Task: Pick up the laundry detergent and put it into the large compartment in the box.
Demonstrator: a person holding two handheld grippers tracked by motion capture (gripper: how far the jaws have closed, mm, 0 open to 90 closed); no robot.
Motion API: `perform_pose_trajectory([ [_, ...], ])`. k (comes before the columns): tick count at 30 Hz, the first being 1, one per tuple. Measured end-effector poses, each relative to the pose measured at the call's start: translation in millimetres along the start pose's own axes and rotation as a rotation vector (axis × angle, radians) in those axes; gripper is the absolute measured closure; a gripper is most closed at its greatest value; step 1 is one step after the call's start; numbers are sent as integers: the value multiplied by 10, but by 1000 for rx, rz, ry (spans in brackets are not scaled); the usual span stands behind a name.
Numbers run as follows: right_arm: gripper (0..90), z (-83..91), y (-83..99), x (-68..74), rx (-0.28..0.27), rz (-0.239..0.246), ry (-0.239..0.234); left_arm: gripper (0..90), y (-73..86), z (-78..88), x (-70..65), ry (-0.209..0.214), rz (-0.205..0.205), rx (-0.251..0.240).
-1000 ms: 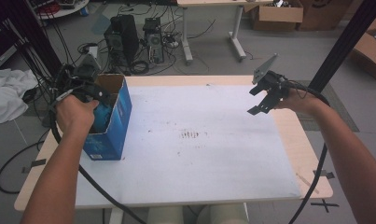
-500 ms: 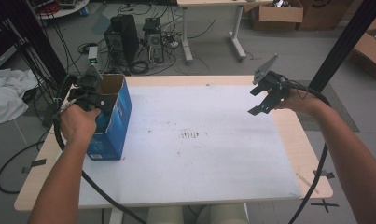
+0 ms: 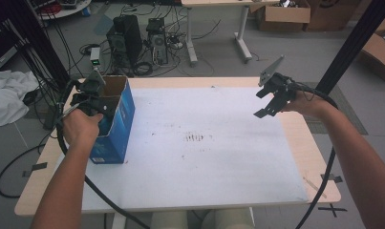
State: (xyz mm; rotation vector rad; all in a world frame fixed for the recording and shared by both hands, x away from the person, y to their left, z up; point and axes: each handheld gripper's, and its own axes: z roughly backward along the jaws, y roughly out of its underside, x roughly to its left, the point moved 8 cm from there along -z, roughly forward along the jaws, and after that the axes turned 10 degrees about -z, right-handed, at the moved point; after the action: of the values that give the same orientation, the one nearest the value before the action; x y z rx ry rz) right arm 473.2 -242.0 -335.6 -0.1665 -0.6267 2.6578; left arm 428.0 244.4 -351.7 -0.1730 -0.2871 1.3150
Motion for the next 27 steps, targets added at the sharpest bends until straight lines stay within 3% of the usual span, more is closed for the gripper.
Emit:
perform_pose_trajectory([
  [13, 179, -36, 29, 15, 18, -1, -7, 327, 22, -15, 38, 9, 31, 8],
  [27, 179, -18, 42, 21, 10, -7, -14, 292, -41, 76, 33, 23, 13, 10],
])
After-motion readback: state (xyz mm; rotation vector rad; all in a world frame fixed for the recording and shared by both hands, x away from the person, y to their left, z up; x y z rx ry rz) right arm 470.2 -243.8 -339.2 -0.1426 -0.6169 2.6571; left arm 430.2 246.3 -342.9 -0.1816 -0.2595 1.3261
